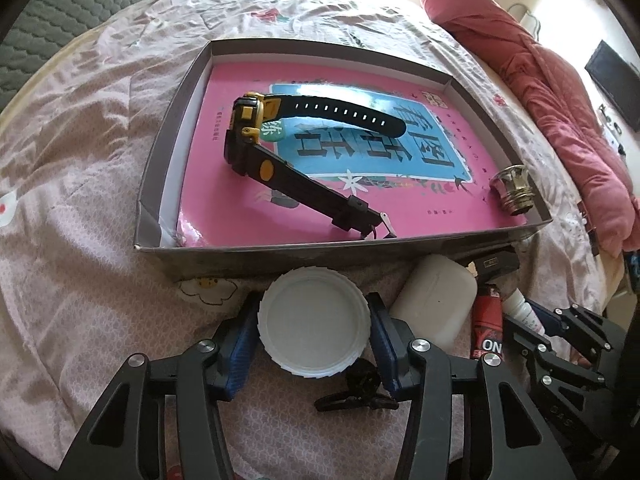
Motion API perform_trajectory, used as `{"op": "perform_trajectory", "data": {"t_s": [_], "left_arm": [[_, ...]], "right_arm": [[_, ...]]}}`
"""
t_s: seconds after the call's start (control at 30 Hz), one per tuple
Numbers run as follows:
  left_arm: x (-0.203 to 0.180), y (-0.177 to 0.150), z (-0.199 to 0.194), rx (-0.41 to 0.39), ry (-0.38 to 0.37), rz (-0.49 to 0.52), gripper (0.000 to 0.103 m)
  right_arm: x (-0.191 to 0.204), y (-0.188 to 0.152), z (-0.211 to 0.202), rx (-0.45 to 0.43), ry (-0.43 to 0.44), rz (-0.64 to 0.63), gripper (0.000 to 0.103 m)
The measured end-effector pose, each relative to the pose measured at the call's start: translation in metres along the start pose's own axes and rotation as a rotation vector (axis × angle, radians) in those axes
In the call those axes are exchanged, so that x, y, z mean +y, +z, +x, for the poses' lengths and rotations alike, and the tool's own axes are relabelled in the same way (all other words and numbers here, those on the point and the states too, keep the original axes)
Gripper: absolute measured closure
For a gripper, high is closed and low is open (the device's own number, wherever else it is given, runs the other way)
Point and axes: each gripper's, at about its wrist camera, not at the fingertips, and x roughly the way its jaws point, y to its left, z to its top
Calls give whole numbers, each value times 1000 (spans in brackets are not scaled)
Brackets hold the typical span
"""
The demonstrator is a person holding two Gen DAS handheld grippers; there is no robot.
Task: Organize rigid objects
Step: 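Grasp the white lid with the left tool while the right tool grasps the white pill bottle, then lift the lid toward the tray while the right tool carries the pill bottle over the tray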
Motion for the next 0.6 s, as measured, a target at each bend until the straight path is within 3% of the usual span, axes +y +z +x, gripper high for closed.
{"op": "perform_trajectory", "data": {"t_s": [0.2, 0.6], "left_arm": [[0, 0, -6, -10, -17, -9, 50], [-9, 5, -33, -86, -14, 19, 50]], "right_arm": [[-3, 5, -6, -25, 15, 5, 76], [-12, 39, -28, -171, 7, 26, 76]]}}
